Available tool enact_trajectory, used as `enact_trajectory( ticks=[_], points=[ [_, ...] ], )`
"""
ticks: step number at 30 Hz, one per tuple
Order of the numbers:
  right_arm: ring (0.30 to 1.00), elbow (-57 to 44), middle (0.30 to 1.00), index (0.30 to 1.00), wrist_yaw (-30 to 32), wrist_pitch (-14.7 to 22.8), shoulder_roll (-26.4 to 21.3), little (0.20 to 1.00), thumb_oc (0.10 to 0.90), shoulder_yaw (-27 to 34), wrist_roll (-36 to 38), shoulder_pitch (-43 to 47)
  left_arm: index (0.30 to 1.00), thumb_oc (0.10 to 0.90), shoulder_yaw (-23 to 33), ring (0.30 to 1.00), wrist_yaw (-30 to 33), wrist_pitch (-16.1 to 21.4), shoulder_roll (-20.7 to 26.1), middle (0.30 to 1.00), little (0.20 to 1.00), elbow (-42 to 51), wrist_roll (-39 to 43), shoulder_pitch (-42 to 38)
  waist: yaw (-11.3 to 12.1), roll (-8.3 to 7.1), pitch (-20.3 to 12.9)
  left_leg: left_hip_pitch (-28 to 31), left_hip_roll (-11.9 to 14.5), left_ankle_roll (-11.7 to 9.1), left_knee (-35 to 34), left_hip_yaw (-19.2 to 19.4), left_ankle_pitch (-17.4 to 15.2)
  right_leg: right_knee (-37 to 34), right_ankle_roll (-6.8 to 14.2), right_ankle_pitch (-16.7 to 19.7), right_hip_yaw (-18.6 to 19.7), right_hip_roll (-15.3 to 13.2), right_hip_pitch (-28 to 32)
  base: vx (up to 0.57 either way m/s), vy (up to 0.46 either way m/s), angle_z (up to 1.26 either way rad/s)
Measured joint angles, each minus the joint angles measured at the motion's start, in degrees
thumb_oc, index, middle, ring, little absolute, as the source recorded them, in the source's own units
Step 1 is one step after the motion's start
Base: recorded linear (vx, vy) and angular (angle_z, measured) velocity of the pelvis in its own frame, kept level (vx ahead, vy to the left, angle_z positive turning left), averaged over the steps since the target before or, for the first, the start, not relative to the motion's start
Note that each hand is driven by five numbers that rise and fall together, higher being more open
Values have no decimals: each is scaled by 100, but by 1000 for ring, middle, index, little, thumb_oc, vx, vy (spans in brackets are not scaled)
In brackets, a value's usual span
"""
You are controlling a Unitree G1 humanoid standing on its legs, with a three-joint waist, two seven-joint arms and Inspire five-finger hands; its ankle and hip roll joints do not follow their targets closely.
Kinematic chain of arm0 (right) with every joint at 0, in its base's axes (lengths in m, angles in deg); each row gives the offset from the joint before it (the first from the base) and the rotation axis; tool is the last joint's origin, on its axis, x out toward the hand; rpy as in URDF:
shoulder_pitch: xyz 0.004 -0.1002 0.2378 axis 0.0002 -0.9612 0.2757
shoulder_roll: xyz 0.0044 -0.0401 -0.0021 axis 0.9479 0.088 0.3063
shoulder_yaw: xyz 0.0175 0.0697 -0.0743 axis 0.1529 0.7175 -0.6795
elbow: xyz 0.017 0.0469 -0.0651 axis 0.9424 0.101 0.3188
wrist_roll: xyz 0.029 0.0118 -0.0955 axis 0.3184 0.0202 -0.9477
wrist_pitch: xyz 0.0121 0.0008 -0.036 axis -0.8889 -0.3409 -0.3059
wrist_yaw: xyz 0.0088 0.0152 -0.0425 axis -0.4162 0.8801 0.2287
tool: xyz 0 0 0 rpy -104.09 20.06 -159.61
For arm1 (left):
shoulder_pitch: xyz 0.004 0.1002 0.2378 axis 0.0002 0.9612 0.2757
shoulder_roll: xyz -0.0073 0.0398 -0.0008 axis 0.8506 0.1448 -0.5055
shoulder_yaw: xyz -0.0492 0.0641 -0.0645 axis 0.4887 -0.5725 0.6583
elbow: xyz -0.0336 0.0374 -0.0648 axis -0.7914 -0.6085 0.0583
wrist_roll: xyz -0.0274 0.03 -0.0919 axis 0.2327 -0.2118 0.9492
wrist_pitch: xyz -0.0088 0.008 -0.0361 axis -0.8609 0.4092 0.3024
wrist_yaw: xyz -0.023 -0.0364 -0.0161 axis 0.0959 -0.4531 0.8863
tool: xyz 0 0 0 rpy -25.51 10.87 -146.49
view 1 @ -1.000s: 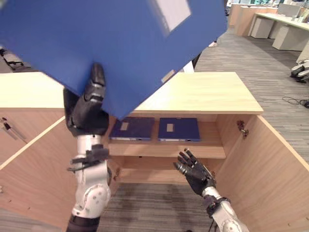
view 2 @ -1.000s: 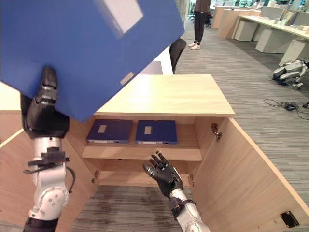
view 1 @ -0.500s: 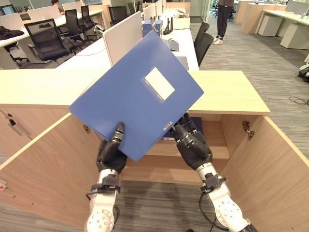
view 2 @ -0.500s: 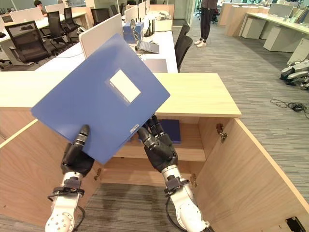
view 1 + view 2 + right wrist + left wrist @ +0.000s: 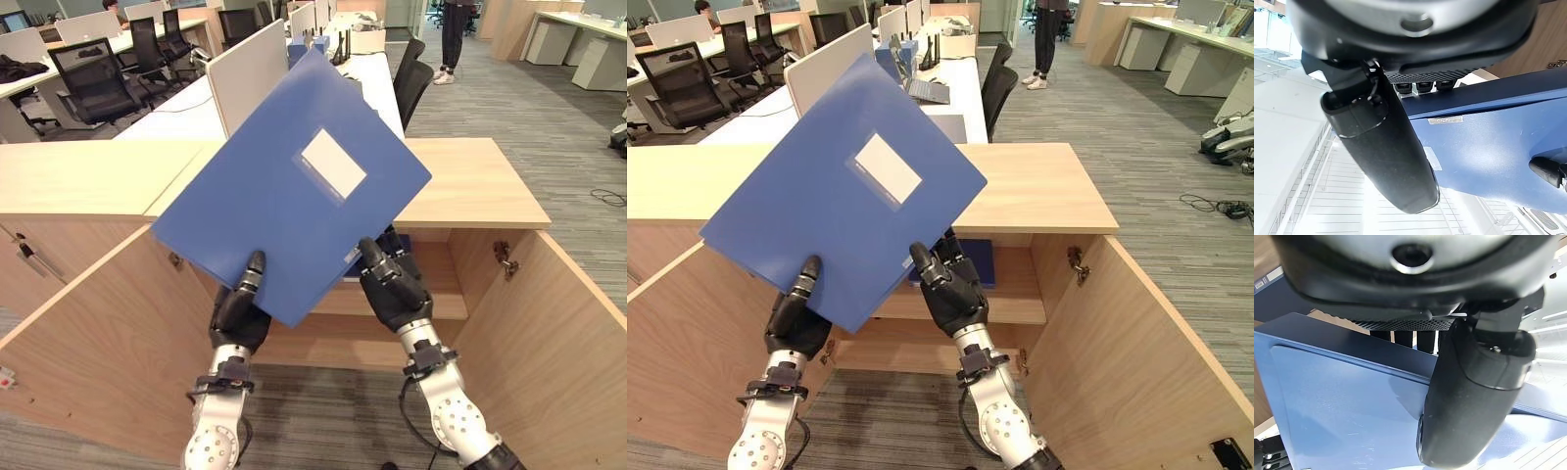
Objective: Put the empty folder in the office cabinet
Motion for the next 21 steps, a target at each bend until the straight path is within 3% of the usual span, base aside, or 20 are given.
enact_trajectory(
  ticks=[10, 21],
  points=[
    [900, 1, 900, 900, 22, -25, -5, 900, 800, -62, -3, -2, 300, 400, -96, 300, -173, -73, 47, 300, 300, 1, 0, -48, -7, -12, -6, -6, -2, 0, 16, -3, 0, 1, 0, 0, -2, -1, -3, 0, 0, 0],
    [900, 69, 900, 900, -1, -239, -132, 900, 800, -193, -35, -59, 300, 400, -546, 300, -720, -443, 551, 300, 300, 29, 6, -309, -33, -48, -7, -10, -8, -1, 16, -10, 0, 2, 0, 0, -6, -6, -5, 0, 0, 0]
  ],
)
